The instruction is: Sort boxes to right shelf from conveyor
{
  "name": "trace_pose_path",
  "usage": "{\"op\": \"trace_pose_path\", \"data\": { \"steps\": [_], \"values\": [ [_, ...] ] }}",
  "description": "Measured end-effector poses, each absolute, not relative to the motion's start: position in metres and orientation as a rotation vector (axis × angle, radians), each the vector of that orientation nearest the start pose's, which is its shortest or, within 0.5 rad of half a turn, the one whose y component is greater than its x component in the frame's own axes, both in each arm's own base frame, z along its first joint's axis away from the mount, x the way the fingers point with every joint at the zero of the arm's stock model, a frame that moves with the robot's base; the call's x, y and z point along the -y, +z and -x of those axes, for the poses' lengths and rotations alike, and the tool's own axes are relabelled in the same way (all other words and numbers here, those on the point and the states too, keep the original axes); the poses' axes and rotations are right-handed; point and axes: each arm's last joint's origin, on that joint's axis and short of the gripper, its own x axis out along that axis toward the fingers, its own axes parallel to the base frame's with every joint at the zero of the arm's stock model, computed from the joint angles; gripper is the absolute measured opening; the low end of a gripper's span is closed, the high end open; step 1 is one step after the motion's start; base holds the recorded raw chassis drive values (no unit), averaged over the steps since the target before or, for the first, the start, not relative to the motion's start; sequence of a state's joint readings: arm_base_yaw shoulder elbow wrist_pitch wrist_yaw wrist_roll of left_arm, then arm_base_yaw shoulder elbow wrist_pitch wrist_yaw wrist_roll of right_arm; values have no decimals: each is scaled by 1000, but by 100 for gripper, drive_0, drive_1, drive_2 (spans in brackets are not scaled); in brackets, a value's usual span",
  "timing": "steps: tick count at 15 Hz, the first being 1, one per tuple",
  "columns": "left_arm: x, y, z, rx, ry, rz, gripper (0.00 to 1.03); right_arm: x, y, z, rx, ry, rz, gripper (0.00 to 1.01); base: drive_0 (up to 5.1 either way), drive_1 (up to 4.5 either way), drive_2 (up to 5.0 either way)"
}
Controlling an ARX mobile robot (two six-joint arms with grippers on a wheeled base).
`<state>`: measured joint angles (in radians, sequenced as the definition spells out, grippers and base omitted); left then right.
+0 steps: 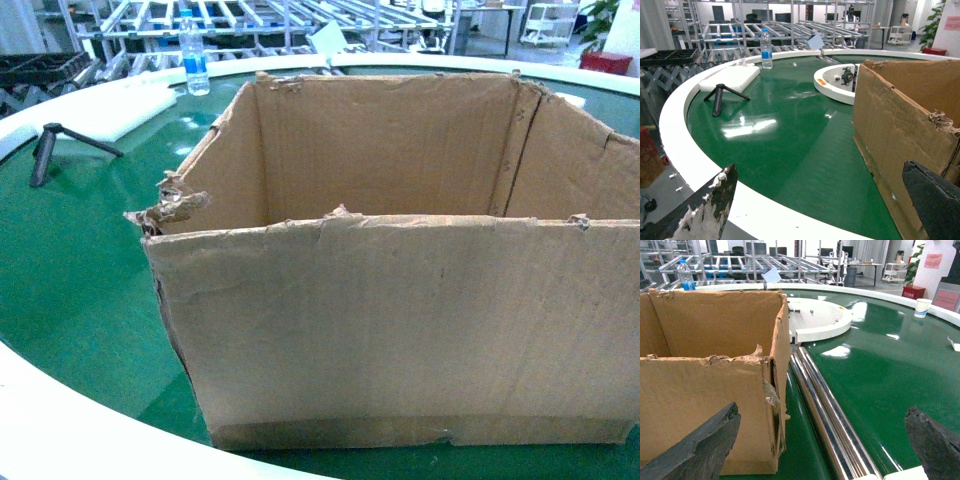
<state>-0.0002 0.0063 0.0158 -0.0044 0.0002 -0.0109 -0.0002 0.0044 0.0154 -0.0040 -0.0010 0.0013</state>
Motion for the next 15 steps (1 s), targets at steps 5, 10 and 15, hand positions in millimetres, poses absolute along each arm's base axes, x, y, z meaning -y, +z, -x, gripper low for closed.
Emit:
{"op": "trace_pose_path", "data": {
  "steps": [5,10,15],
  "values": [
    [14,184,-112,-34,-100,33,98,-2,177,-107,-63,67,-43,98,0,0,0],
    [58,296,-203,-76,-211,60,98,-13,292,-210,-6,175,-24,98,0,0,0],
    [66,300,-211,-153,-130,31,98,-18,307,-235,-110,159,26,98,0,0,0]
  ]
}}
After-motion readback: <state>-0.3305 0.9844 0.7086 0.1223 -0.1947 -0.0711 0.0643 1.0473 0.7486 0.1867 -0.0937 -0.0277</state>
